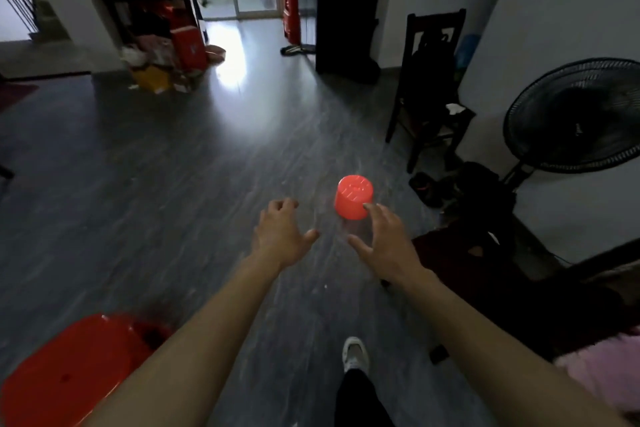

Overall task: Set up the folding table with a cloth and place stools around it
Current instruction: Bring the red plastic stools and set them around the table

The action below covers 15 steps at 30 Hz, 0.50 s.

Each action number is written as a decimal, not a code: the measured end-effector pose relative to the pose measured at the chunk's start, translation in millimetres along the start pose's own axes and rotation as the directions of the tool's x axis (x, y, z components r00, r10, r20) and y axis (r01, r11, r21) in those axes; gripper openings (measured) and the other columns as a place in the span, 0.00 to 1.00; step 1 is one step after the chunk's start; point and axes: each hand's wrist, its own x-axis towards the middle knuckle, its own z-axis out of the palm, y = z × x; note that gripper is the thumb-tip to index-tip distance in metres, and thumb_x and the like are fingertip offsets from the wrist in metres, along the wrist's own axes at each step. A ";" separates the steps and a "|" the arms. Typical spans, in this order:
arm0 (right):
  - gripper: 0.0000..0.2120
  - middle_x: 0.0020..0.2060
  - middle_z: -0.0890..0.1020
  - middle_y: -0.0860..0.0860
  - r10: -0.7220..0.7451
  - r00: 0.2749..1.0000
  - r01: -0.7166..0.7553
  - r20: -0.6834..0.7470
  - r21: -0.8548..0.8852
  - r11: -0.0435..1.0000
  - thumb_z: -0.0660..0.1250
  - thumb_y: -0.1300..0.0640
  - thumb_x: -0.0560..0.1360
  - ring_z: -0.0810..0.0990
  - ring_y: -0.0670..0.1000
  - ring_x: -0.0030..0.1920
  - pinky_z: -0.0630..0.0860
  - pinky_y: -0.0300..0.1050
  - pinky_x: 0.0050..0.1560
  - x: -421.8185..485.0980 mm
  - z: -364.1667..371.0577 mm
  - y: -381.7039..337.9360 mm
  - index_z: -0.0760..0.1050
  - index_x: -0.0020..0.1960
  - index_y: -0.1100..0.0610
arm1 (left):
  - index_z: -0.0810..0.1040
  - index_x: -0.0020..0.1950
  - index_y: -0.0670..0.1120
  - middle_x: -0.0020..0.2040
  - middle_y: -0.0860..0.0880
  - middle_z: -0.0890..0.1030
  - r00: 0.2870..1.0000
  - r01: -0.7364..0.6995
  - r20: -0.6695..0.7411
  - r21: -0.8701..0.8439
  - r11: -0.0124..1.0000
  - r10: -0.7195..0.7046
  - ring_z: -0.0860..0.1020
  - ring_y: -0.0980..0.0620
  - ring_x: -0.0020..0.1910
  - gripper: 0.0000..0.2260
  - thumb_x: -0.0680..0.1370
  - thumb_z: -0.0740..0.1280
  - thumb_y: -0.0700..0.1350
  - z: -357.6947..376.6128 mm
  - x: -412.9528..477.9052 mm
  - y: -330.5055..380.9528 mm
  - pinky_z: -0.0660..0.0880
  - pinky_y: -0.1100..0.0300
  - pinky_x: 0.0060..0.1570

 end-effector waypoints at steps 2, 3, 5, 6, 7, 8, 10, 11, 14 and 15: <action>0.37 0.75 0.64 0.58 0.024 1.000 -0.024 -0.017 0.018 1.000 0.69 0.44 0.75 0.61 0.58 0.74 0.59 0.52 0.74 37.1 6.5 20.9 0.60 0.77 0.58 | 0.69 0.69 0.47 0.69 0.43 0.70 1.000 -0.001 0.021 0.037 0.999 0.001 0.70 0.42 0.66 0.31 0.71 0.72 0.58 12.1 38.8 8.8 0.70 0.46 0.64; 0.37 0.75 0.64 0.58 0.032 0.999 -0.032 -0.021 0.026 0.999 0.69 0.43 0.75 0.62 0.58 0.74 0.60 0.52 0.74 57.3 8.1 32.0 0.60 0.77 0.58 | 0.69 0.69 0.47 0.69 0.43 0.70 0.999 0.005 0.031 0.063 0.998 -0.007 0.70 0.42 0.66 0.31 0.72 0.72 0.58 18.2 59.3 13.4 0.71 0.46 0.64; 0.37 0.74 0.65 0.59 0.039 0.999 -0.038 -0.014 0.047 0.998 0.69 0.43 0.75 0.63 0.58 0.73 0.61 0.53 0.74 100.7 8.7 56.3 0.61 0.76 0.58 | 0.68 0.70 0.47 0.69 0.43 0.69 0.999 0.016 0.045 0.094 0.995 -0.020 0.70 0.42 0.66 0.31 0.72 0.72 0.58 30.0 101.1 26.1 0.71 0.47 0.64; 0.37 0.74 0.65 0.59 0.053 0.999 -0.052 -0.006 0.057 0.997 0.69 0.43 0.74 0.64 0.59 0.73 0.62 0.54 0.73 123.3 6.4 67.7 0.61 0.77 0.58 | 0.68 0.70 0.47 0.70 0.43 0.69 0.999 0.019 0.047 0.105 0.994 -0.024 0.70 0.42 0.66 0.31 0.72 0.71 0.58 34.4 122.8 34.5 0.71 0.47 0.64; 0.37 0.73 0.66 0.59 0.074 0.997 -0.074 0.000 0.066 0.995 0.69 0.43 0.74 0.64 0.59 0.72 0.63 0.54 0.72 146.4 2.1 79.1 0.61 0.76 0.58 | 0.68 0.71 0.47 0.70 0.44 0.69 0.998 0.026 0.051 0.109 0.994 -0.032 0.70 0.42 0.67 0.31 0.73 0.71 0.58 38.5 143.9 43.3 0.71 0.47 0.64; 0.37 0.73 0.67 0.59 0.101 0.995 -0.101 0.007 0.072 0.992 0.70 0.43 0.74 0.66 0.59 0.71 0.65 0.54 0.71 167.8 -3.4 89.8 0.61 0.76 0.58 | 0.67 0.71 0.47 0.70 0.44 0.68 0.997 0.038 0.062 0.108 0.993 -0.045 0.70 0.42 0.67 0.31 0.73 0.71 0.58 42.2 163.5 52.0 0.71 0.47 0.64; 0.37 0.72 0.68 0.59 0.122 0.992 -0.122 0.015 0.070 0.990 0.71 0.44 0.73 0.67 0.60 0.70 0.66 0.53 0.70 203.6 -14.9 108.5 0.62 0.75 0.58 | 0.67 0.71 0.47 0.70 0.44 0.68 0.996 0.043 0.077 0.097 0.994 -0.051 0.68 0.42 0.68 0.30 0.73 0.70 0.58 49.3 198.1 68.5 0.70 0.48 0.65; 0.36 0.71 0.68 0.59 0.118 0.993 -0.118 0.019 0.061 0.991 0.71 0.44 0.73 0.67 0.60 0.70 0.66 0.53 0.70 221.1 -20.6 116.3 0.63 0.75 0.58 | 0.67 0.71 0.47 0.70 0.44 0.68 0.996 0.035 0.077 0.100 0.994 -0.043 0.68 0.42 0.68 0.30 0.74 0.70 0.58 52.8 216.2 76.2 0.69 0.48 0.65; 0.36 0.70 0.69 0.59 0.116 0.993 -0.117 0.010 0.052 0.992 0.72 0.45 0.72 0.67 0.59 0.70 0.64 0.52 0.71 274.6 -34.6 139.8 0.65 0.73 0.58 | 0.67 0.71 0.47 0.70 0.44 0.68 0.995 0.043 0.083 0.099 0.994 -0.051 0.66 0.42 0.69 0.30 0.74 0.69 0.58 66.3 272.1 95.6 0.69 0.49 0.66; 0.36 0.69 0.70 0.59 0.121 0.993 -0.121 0.008 0.050 0.991 0.73 0.45 0.71 0.67 0.59 0.69 0.63 0.51 0.70 291.4 -37.4 147.1 0.65 0.73 0.58 | 0.67 0.71 0.47 0.70 0.44 0.68 0.995 0.043 0.091 0.099 0.994 -0.052 0.67 0.42 0.68 0.30 0.74 0.70 0.58 71.8 290.5 100.9 0.69 0.49 0.66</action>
